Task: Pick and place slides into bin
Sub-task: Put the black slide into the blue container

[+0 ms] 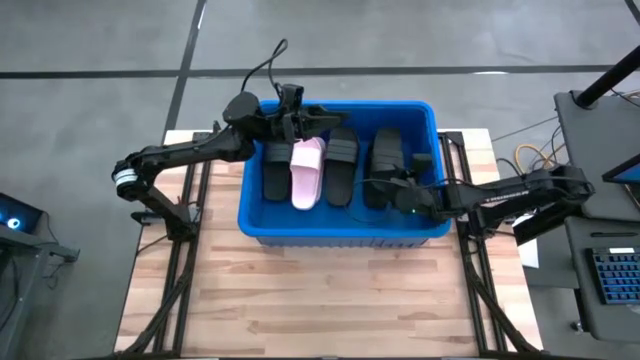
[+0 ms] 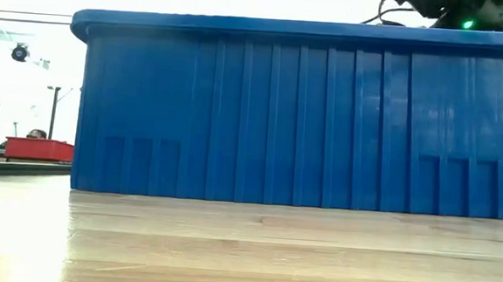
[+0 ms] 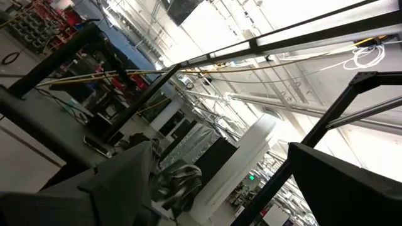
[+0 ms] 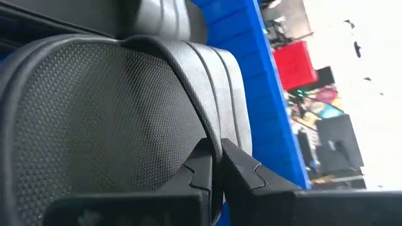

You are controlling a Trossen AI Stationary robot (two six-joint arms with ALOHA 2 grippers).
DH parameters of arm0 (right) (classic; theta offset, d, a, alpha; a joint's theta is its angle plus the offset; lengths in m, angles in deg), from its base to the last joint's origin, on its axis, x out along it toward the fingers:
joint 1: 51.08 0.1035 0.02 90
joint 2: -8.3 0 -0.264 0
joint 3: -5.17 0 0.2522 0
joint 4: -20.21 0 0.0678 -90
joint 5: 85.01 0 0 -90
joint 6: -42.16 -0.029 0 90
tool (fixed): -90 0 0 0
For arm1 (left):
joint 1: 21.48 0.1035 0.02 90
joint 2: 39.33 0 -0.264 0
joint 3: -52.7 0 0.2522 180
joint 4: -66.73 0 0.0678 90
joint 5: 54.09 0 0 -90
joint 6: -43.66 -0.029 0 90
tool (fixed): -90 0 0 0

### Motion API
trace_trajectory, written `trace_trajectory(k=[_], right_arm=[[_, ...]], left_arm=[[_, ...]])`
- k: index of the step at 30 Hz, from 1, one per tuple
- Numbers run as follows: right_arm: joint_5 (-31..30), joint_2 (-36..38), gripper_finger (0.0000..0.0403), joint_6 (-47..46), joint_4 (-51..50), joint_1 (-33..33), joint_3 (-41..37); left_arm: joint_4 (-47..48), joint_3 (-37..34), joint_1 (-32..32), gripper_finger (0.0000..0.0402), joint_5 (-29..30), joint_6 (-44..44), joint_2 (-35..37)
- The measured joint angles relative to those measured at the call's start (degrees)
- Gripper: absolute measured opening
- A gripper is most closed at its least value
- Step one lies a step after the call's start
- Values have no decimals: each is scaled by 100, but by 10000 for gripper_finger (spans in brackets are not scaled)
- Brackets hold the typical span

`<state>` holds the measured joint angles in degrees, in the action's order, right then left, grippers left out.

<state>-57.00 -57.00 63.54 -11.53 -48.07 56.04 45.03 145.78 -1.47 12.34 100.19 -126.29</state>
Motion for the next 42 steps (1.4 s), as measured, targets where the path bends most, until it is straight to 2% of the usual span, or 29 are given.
trace_trajectory(k=[3,15,28,32,42], right_arm=[[481,2,9,357,485,-290,-132],[2298,0,12,107,708,-1420,-383],[2621,-9,20,-183,1104,-1631,-396],[2787,-9,53,-384,1107,-1651,-396],[3878,-11,190,-1367,667,-1642,-342]], left_arm=[[0,-4,0,356,0,0,0],[27,-18,0,356,-2,0,0],[236,-24,-2,356,-11,9,0],[217,-24,-9,356,-17,9,0],[249,-27,-11,356,-22,11,0]])
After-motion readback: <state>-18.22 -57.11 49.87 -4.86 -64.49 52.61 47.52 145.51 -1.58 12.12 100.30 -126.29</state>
